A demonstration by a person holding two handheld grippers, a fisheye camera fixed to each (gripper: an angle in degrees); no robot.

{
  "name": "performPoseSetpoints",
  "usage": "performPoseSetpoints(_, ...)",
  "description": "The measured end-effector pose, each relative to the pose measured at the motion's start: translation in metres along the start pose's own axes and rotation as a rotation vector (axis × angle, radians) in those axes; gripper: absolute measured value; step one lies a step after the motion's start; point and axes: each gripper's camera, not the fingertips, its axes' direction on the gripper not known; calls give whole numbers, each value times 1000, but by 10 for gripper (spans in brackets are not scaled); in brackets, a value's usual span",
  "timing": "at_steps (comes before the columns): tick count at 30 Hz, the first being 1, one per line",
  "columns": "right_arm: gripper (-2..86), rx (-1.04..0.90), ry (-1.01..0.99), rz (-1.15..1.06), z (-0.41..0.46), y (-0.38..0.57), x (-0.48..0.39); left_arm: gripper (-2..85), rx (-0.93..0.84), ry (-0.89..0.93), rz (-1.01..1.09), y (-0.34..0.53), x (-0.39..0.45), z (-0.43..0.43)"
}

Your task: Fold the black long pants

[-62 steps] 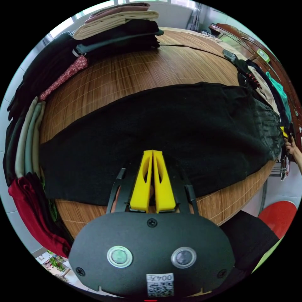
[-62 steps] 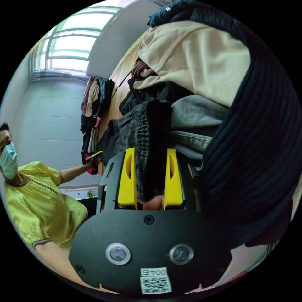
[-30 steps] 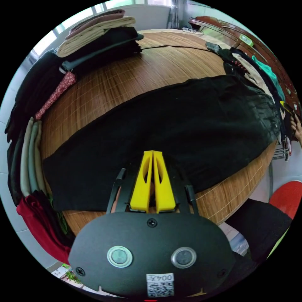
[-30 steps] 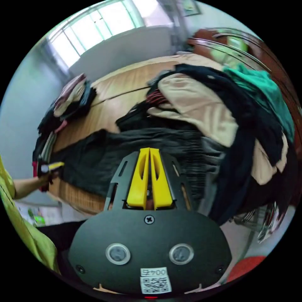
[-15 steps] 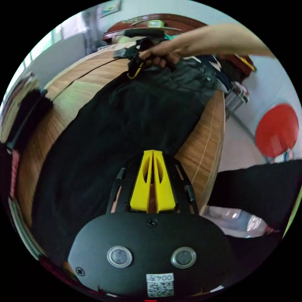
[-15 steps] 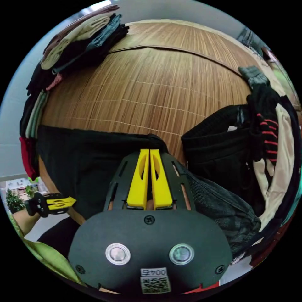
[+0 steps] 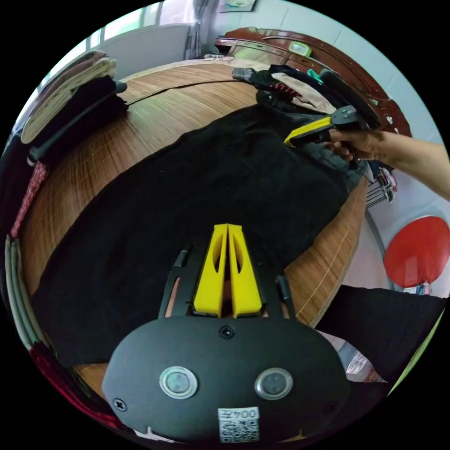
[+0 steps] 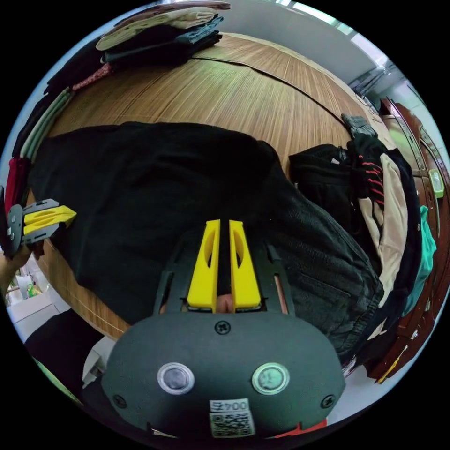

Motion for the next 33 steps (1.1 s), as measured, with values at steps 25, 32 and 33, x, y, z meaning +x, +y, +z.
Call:
performPoseSetpoints(25,-7,-10,-573,24,-66,74,-155,115,715,276,-1406,361,-280,-48)
performPoseSetpoints(32,-7,0,-603,50,-62,82,-155,89,716,288,-1365,363,-298,-27)
performPoseSetpoints(33,-7,-1,-605,52,-60,84,-155,82,716,284,-1362,366,-299,-24)
